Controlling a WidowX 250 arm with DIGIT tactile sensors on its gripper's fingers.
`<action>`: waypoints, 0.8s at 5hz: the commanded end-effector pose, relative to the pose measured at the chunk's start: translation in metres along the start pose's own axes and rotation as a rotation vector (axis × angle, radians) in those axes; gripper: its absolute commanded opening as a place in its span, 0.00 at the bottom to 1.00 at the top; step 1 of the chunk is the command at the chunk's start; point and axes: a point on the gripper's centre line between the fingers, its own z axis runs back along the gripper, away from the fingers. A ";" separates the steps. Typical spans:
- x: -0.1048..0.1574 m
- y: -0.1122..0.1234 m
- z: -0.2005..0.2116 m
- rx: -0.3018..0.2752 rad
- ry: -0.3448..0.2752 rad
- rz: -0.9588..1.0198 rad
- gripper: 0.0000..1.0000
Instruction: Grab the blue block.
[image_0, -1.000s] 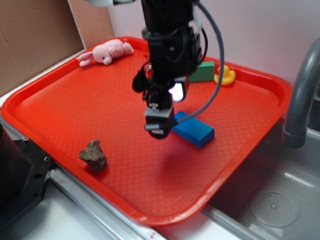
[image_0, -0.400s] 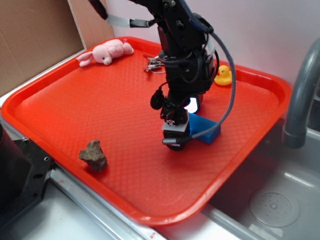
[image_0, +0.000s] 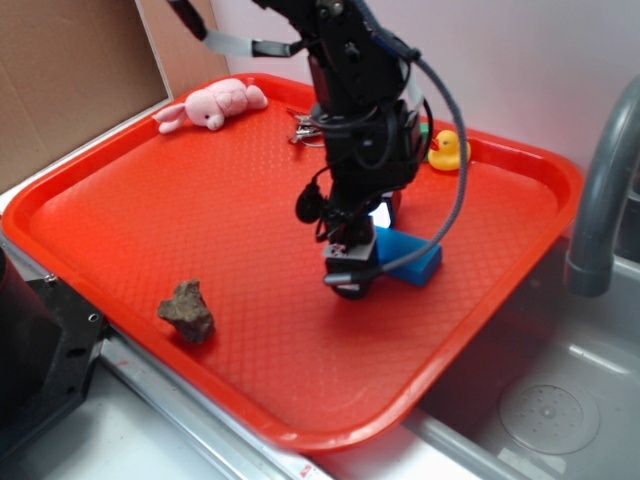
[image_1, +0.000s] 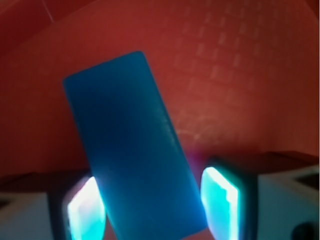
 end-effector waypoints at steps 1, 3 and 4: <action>-0.018 -0.032 0.057 0.046 -0.085 0.070 0.00; -0.075 -0.026 0.136 0.107 -0.156 0.425 0.00; -0.119 -0.013 0.164 0.064 -0.176 0.686 0.00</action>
